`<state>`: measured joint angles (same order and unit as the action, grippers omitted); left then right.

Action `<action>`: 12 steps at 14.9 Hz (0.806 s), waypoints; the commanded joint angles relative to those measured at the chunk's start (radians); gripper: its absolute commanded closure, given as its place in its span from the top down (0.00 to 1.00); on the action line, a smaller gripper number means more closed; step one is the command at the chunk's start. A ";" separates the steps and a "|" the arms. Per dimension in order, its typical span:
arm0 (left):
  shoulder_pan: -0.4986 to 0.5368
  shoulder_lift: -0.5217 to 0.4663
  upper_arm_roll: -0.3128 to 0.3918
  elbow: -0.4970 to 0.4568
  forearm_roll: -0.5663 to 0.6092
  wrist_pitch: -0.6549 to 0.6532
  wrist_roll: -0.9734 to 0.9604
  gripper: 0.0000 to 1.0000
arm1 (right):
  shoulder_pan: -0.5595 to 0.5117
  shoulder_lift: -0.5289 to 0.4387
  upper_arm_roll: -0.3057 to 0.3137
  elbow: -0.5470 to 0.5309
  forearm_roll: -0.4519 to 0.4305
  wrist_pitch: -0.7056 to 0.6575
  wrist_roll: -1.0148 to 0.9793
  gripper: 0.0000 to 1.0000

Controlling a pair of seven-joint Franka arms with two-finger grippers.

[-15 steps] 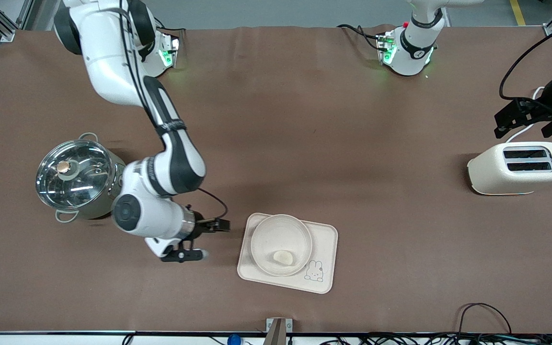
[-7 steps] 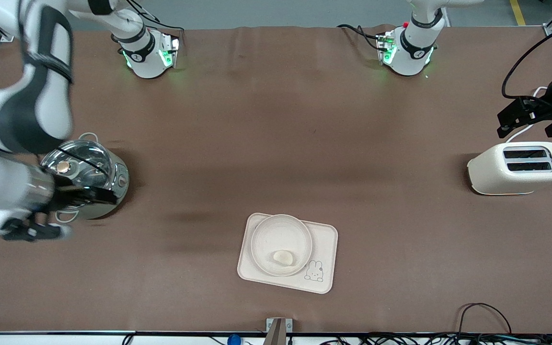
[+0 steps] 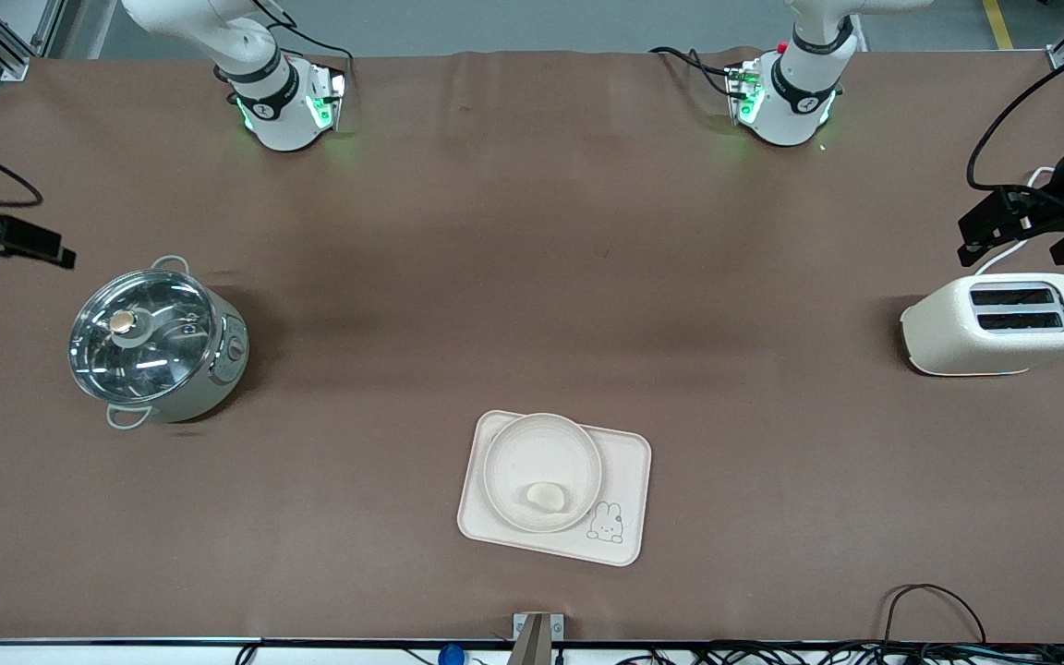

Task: Place bun in plate and plate on tray

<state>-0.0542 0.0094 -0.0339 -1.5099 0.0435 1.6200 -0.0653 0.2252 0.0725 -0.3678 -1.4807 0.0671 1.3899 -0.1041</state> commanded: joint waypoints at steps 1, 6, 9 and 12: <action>-0.004 0.006 0.002 0.020 0.010 -0.014 -0.002 1.00 | -0.317 -0.190 0.358 -0.203 -0.082 0.040 -0.014 1.00; -0.004 0.007 0.002 0.020 0.010 -0.014 -0.002 1.00 | -0.323 -0.204 0.357 -0.207 -0.082 0.078 -0.014 1.00; -0.004 0.007 0.002 0.020 0.012 -0.014 -0.002 1.00 | -0.322 -0.203 0.357 -0.207 -0.076 0.080 -0.013 1.00; -0.004 0.007 0.002 0.020 0.012 -0.014 -0.002 1.00 | -0.322 -0.203 0.357 -0.207 -0.073 0.081 -0.014 1.00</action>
